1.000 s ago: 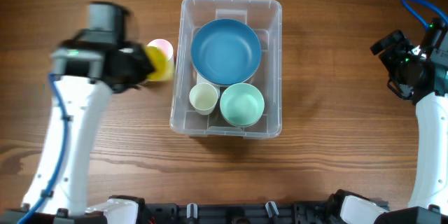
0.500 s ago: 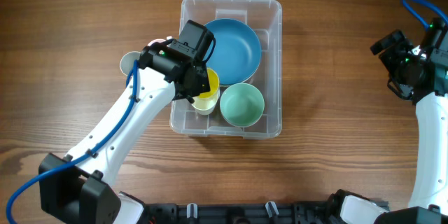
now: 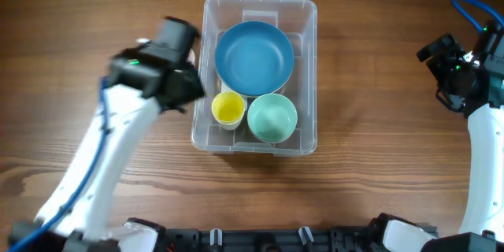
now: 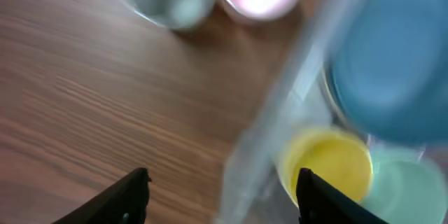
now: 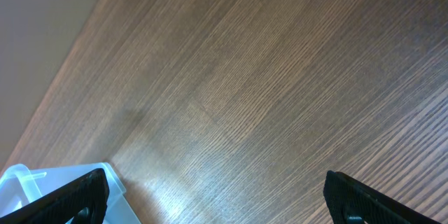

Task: Pack container
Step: 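Grasp the grey cup with the left gripper and stack it in the bin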

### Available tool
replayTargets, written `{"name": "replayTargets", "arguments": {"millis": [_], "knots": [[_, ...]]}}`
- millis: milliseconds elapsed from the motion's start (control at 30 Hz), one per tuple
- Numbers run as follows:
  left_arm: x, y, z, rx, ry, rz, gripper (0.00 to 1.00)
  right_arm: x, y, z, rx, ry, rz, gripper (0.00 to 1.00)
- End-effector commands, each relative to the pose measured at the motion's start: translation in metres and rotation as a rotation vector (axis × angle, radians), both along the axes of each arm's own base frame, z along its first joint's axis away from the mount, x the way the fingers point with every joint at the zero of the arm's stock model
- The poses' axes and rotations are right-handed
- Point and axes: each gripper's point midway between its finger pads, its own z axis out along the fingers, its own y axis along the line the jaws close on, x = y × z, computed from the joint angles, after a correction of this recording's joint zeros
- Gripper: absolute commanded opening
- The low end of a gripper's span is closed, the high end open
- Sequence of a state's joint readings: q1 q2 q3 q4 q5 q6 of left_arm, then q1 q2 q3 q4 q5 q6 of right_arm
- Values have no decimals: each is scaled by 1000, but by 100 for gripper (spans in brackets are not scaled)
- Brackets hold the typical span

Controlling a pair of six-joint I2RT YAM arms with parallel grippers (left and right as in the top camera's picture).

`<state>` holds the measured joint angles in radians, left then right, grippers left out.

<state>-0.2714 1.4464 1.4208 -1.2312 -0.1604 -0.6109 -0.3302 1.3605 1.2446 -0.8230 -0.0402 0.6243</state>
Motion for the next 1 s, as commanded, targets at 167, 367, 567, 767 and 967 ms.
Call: {"name": "replayTargets", "arguments": {"millis": [167,367,567,767,967], "knots": [[35,108,-38,-61,9,281,66,1,-2,1,-5,-1,-10,100],[69,103,-99,-145,78,272,61,1,-2,1,-5,-2,-10,100],[77,104,-143,-144,154,277,53,1,-2,1,-5,-2,-10,100],[73,108,-144,-120,172,261,4,1,-2,1,-5,-1,-10,100],[47,129,-92,-63,145,317,4,1,-2,1,-5,-2,-11,100]]}}
